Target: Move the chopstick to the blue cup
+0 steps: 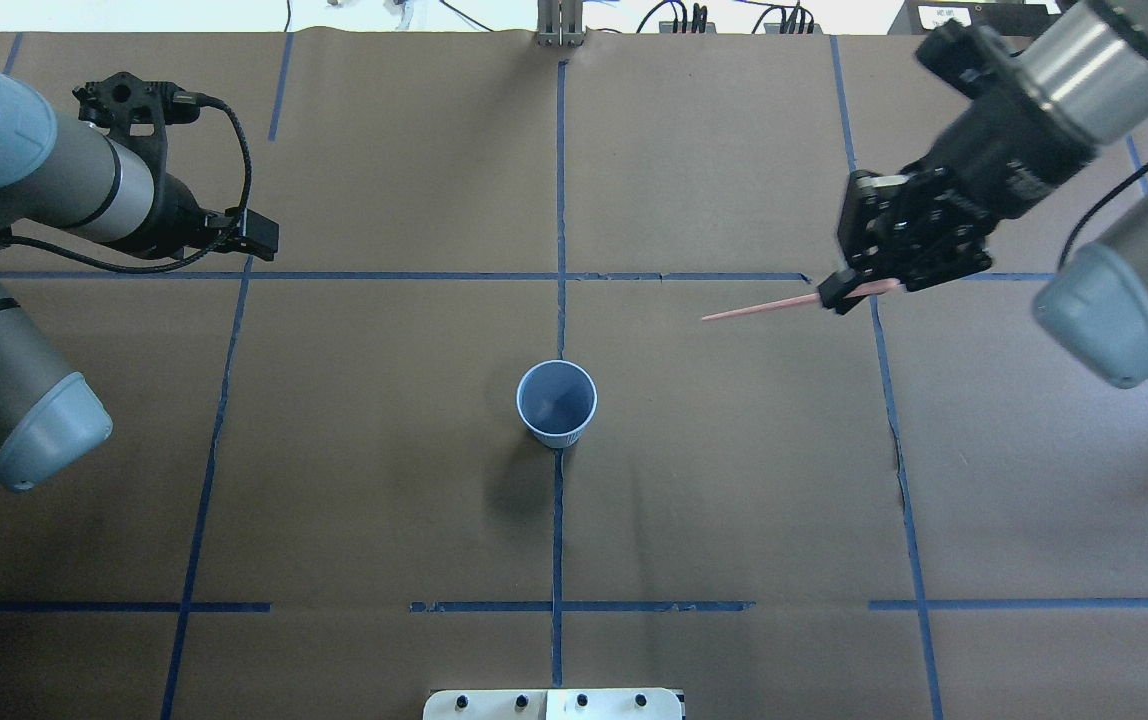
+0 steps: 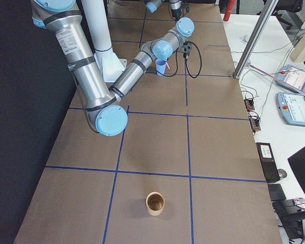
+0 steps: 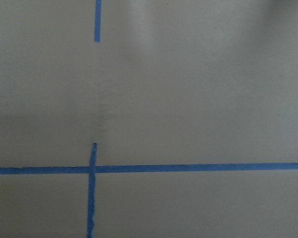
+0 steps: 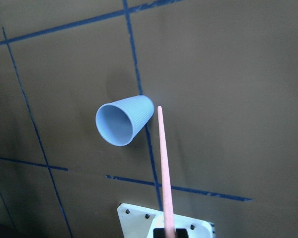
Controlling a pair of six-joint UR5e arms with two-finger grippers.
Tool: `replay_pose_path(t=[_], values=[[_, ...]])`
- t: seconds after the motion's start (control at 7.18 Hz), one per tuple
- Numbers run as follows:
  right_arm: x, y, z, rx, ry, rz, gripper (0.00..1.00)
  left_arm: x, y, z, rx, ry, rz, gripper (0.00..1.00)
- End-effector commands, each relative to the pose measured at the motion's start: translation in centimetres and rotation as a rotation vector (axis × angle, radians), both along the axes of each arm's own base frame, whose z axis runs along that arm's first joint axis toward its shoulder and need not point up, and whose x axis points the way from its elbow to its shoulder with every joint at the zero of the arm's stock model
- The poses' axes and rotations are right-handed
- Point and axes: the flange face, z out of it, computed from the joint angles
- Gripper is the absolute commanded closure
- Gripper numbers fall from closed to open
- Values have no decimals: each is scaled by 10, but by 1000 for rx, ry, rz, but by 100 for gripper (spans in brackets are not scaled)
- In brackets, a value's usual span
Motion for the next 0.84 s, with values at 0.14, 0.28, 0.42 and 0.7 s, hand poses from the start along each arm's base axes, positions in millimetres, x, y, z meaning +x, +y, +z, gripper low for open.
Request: replay_pose_path(t=[0.14,0.28,0.42,0.7], values=[[-101,28,-61,11,12,-47,100,-7,0,7,-6,-6,-5,0],[-112,28,-63,-13,25,-50,100,-7,0,7,-4,-5,-5,0],[-113,28,-63,-20,30,-45,100,-7,0,6,-4,-4,-6,0],[-142,31,-52,-18,75,-36,100,-10,4,0,3,7,-9,0]])
